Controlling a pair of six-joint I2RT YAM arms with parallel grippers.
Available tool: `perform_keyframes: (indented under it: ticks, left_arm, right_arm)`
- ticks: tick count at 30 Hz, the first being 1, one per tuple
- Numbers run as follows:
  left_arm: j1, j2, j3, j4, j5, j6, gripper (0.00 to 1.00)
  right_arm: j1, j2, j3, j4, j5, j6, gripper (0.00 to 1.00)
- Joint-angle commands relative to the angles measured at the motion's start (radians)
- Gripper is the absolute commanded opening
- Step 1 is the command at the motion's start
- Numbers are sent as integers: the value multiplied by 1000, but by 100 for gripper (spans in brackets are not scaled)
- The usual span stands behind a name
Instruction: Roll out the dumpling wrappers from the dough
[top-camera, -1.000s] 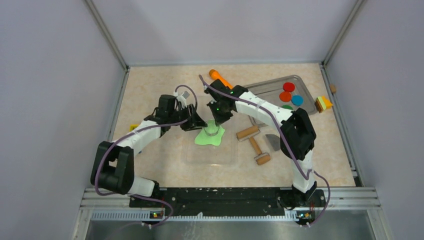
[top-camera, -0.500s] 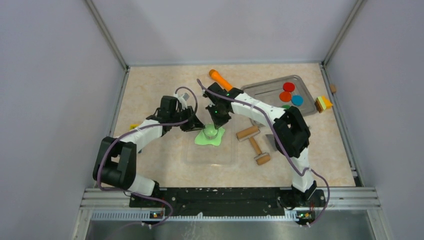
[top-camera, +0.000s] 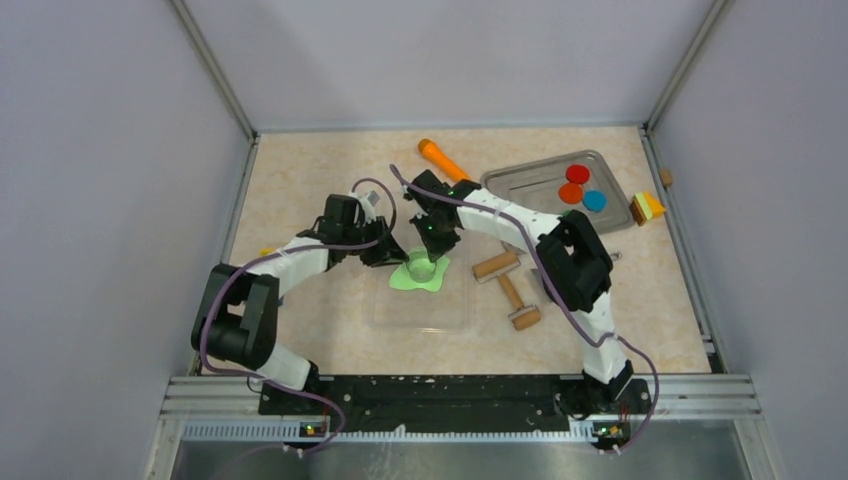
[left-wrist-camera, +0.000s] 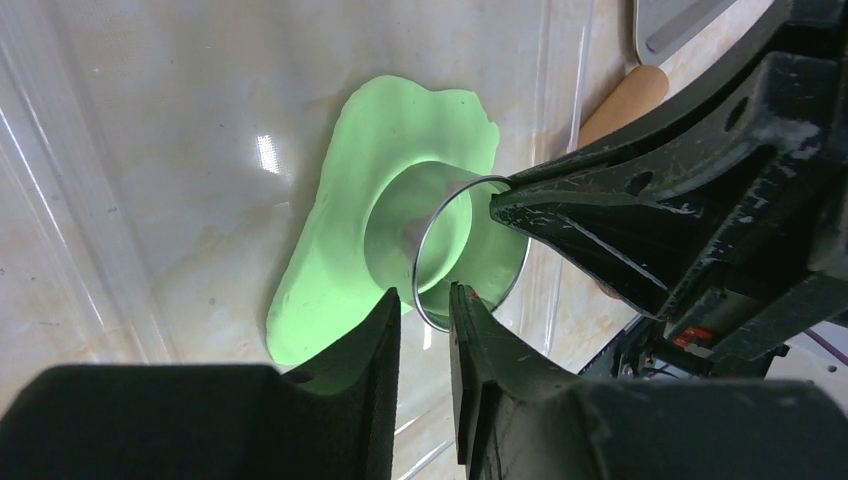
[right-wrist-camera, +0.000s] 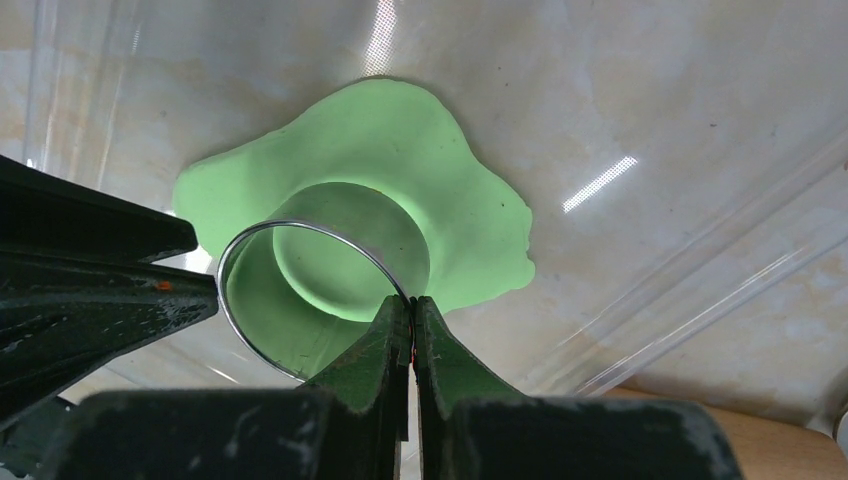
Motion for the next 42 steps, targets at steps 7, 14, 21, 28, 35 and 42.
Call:
perform_keyframes:
  ticks: [7,14,21,28,35,42]
  left_arm:
    - [-13,28,3,36,23,5,26]
    - [-23,31,1,55,49,0,26]
    - [-21,-11,-3,98,112,-87,31]
    - [-22,52,20,68,18,-72,26]
    - [-23,90,16,53,-6,-52,16]
    - [-23,105,-15,40,-41,-32,0]
  right_arm:
    - [-30,39,30,32,13,-27,0]
    - [-39,47,32,36,15,-30,0]
    - [-39,36,41,34,14,-33,0]
    - [-39,38,33,34,13,-33,0]
    - [-35,41,35,34,2,-37,0]
    - [-34,41,11,36,-23,-36,0]
